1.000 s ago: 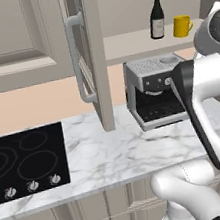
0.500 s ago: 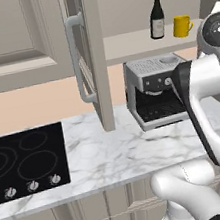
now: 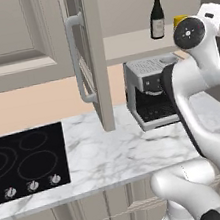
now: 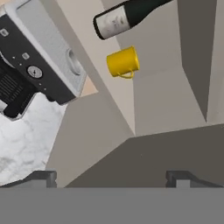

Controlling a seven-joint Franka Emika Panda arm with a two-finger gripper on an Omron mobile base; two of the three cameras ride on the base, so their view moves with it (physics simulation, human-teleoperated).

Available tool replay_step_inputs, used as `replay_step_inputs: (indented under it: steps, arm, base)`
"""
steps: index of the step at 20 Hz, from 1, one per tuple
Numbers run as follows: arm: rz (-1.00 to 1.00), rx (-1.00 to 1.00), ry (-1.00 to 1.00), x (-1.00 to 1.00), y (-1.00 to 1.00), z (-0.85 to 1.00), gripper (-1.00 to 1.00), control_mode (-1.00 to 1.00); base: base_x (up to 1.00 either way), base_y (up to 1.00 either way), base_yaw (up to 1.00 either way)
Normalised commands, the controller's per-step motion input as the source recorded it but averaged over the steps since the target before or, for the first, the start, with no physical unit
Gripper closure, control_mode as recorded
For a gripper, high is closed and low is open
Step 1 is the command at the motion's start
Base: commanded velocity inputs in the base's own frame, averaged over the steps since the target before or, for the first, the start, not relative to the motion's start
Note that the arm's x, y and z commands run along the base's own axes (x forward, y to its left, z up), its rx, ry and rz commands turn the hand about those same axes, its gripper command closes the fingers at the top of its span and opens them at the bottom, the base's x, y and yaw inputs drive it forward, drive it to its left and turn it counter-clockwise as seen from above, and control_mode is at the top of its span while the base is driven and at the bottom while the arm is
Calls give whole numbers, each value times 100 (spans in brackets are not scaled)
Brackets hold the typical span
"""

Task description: Open the cabinet directly in front. Then move the wine and the mug to the dining counter with the jar on it.

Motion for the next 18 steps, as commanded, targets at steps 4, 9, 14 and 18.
replay_step_inputs:
  steps: [4,9,14,18]
  arm:
    - [-10,-4,4,8,-38,0,-100,-100]
    - [-7,-3,3,0,-50,0,-100,-100]
    - [-5,-2,1,-2,-58,0,-100,-100]
    - [-7,0,0,-21,-74,-2,-100,-100]
  base:
    - [0,0,0]
    - [0,0,0]
    - [0,0,0]
    - [0,0,0]
